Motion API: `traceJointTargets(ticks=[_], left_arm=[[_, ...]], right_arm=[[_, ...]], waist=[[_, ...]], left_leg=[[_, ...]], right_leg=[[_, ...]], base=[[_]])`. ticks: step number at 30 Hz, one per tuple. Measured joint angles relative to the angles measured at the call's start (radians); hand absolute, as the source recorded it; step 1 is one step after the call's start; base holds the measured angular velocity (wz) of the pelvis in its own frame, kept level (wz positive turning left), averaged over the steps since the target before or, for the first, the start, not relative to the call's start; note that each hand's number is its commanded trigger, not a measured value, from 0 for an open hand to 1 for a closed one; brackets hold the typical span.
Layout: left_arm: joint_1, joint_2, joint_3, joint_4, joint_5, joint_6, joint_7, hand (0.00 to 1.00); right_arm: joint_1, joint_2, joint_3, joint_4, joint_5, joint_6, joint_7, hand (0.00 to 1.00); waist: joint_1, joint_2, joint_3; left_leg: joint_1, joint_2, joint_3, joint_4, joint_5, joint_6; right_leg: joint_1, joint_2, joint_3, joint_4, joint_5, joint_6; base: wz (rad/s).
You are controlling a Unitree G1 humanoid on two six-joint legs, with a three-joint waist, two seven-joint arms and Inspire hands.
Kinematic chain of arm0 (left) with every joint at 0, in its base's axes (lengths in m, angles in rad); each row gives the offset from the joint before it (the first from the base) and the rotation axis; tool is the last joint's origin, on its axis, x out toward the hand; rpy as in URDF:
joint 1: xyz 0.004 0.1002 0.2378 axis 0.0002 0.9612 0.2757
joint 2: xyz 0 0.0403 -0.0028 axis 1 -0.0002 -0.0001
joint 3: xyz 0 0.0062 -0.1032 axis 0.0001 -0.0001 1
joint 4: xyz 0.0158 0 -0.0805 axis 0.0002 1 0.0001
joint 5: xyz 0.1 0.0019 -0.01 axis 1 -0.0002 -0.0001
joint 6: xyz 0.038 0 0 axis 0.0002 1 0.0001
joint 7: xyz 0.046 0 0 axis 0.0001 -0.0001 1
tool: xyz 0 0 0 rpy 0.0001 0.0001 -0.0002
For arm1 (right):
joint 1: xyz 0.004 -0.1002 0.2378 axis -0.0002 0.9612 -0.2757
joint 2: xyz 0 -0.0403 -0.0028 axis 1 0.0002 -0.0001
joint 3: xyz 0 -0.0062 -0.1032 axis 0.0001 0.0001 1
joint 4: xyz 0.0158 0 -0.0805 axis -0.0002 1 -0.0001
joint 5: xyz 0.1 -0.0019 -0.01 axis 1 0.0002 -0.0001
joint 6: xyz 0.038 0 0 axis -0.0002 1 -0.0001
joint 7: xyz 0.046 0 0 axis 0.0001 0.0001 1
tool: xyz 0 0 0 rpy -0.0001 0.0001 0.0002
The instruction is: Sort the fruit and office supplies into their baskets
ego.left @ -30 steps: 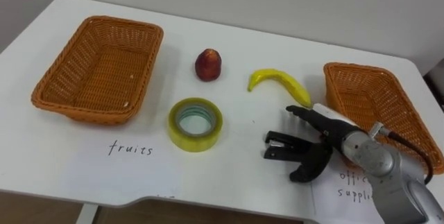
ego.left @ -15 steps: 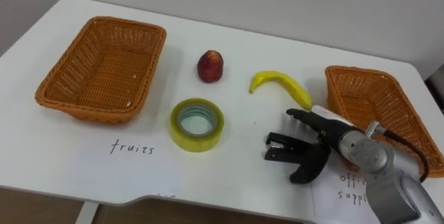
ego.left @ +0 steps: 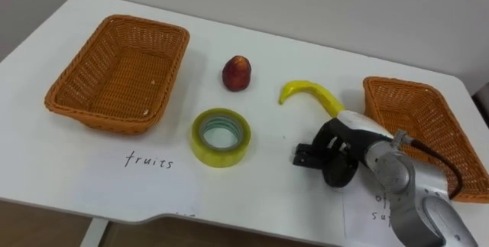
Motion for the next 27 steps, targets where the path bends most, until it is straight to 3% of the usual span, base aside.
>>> traceJointTargets(ticks=[11,20,24,27], left_arm=[[-0.005,0.004,-0.018,0.0,0.001,-0.008,0.0,0.0],[-0.004,-0.003,-0.018,-0.003,-0.001,-0.011,0.002,0.0],[-0.008,-0.009,-0.017,-0.015,0.001,-0.034,0.001,0.0],[-0.007,-0.014,-0.017,-0.023,-0.002,-0.054,0.001,0.0]], right_arm=[[0.006,-0.002,0.005,-0.028,0.023,-0.007,0.0,1.0],[0.027,-0.007,-0.01,-0.056,0.056,-0.034,-0.012,1.0],[0.039,-0.004,-0.031,-0.078,0.07,-0.056,-0.017,1.0],[0.048,-0.001,-0.036,-0.107,0.082,-0.072,-0.014,1.0]], waist=[[-0.002,0.005,0.0037],[-0.014,0.015,0.0106],[-0.023,0.023,0.0108],[-0.032,0.033,0.0066]], left_leg=[[-0.001,0.0,0.0,0.0,0.0,0.0],[-0.005,-0.001,0.0,-0.001,0.0,0.0],[-0.007,-0.001,0.003,-0.003,0.0,0.0],[-0.009,-0.001,0.005,-0.009,0.001,0.0]], right_leg=[[-0.001,0.0,0.0,0.0,0.0,0.0],[-0.003,0.0,0.002,-0.003,0.0,0.0],[-0.003,0.001,0.003,-0.012,0.0,-0.001],[-0.01,0.002,0.016,-0.012,0.0,-0.001]], base=[[0.0],[0.0],[0.0],[-0.04]])
